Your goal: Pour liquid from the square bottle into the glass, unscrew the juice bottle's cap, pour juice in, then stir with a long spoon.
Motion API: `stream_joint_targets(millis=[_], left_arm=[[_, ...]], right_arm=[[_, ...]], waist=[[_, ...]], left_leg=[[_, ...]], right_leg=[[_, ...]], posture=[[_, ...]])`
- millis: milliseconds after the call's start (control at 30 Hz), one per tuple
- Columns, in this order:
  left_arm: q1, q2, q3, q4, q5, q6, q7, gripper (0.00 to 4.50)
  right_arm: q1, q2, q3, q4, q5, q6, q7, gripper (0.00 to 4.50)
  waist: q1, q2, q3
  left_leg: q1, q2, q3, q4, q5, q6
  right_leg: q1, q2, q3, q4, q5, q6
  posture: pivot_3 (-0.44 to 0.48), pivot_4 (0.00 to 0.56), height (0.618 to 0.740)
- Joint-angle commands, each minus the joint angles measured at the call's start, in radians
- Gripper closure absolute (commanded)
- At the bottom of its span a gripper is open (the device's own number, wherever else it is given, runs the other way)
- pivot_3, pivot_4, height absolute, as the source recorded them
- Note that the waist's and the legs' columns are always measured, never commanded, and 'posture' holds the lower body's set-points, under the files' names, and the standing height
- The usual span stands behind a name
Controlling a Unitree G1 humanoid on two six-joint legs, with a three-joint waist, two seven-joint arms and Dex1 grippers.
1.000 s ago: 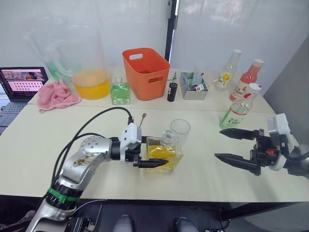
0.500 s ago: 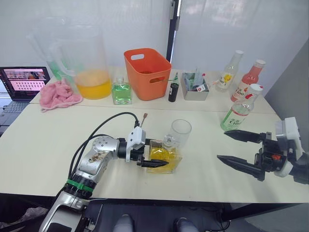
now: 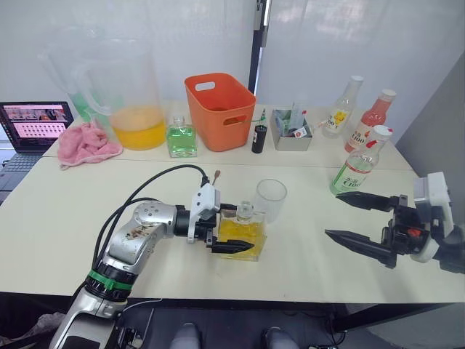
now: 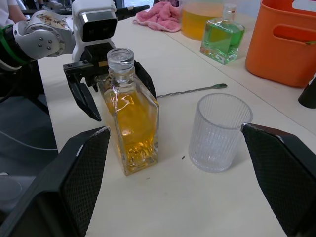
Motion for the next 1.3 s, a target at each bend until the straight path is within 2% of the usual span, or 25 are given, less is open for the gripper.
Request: stream_joint_targets(millis=[33,167,367,567,767,900,1067,1300], left_arm=[[0.000,0.010,0.022,-0.040,-0.006,0.006,0.021,0.05],[0.007,0.016,0.012,-0.034,0.011,-0.020,0.022,0.05],[0.007,0.014,0.007,-0.014,0.024,-0.047,0.012,1.70],[0.004,0.012,0.004,-0.008,0.023,-0.066,-0.004,1.70],[0.006,0.011,-0.004,-0.014,0.027,-0.078,-0.013,1.70],[0.005,0.010,-0.007,-0.014,0.031,-0.082,-0.013,1.70],[0.001,0.010,-0.011,-0.014,0.036,-0.086,-0.013,1.70],[0.011,0.016,-0.020,-0.035,0.030,-0.068,-0.011,1.70]], right_arm=[[-0.028,-0.007,0.009,0.004,0.004,-0.015,0.004,0.00],[-0.052,-0.007,0.032,0.013,-0.001,-0.018,0.001,0.00],[-0.081,0.000,0.059,0.001,0.014,-0.007,-0.016,0.00],[-0.215,0.026,0.164,-0.019,0.047,0.050,-0.107,0.00],[-0.405,0.090,0.344,-0.031,0.055,0.135,-0.183,0.00],[-0.480,0.139,0.440,-0.030,0.016,0.148,-0.199,0.00],[-0.546,0.195,0.556,-0.006,-0.059,0.139,-0.198,0.00],[-0.554,0.251,0.610,0.026,-0.130,0.123,-0.197,0.00]], waist=[[0.000,0.000,0.000],[0.000,0.000,0.000],[0.001,0.000,0.000],[0.000,0.000,0.000],[0.000,0.000,0.000],[0.001,0.000,0.000],[0.000,0.001,0.000],[0.001,0.001,0.000]], left_leg=[[0.000,0.000,0.000,0.000,0.000,0.000],[0.000,0.000,0.000,0.001,0.000,0.000],[0.000,0.000,0.000,0.001,0.000,0.000],[0.000,0.000,0.000,0.002,0.000,0.000],[0.000,0.000,0.000,0.001,0.000,0.000],[-0.001,0.000,0.000,0.001,-0.001,0.001],[-0.001,0.000,0.000,0.002,-0.001,0.001],[-0.001,0.000,0.000,0.002,-0.001,0.001]], right_leg=[[0.000,0.000,0.000,0.000,0.000,0.000],[0.000,0.000,0.000,0.000,0.000,0.000],[0.000,0.000,0.000,0.000,0.000,0.000],[0.000,0.000,0.000,0.000,0.000,0.000],[0.000,0.000,0.000,0.000,0.001,-0.001],[-0.001,0.000,0.000,0.000,0.001,-0.001],[-0.001,0.000,0.000,0.001,0.001,-0.001],[-0.001,0.000,0.000,0.001,0.001,-0.001]], posture=[[0.000,0.150,0.738],[0.000,0.150,0.738],[0.000,0.150,0.738],[0.000,0.150,0.738],[0.000,0.150,0.738],[0.000,0.150,0.738],[0.000,0.150,0.738],[0.000,0.150,0.738]])
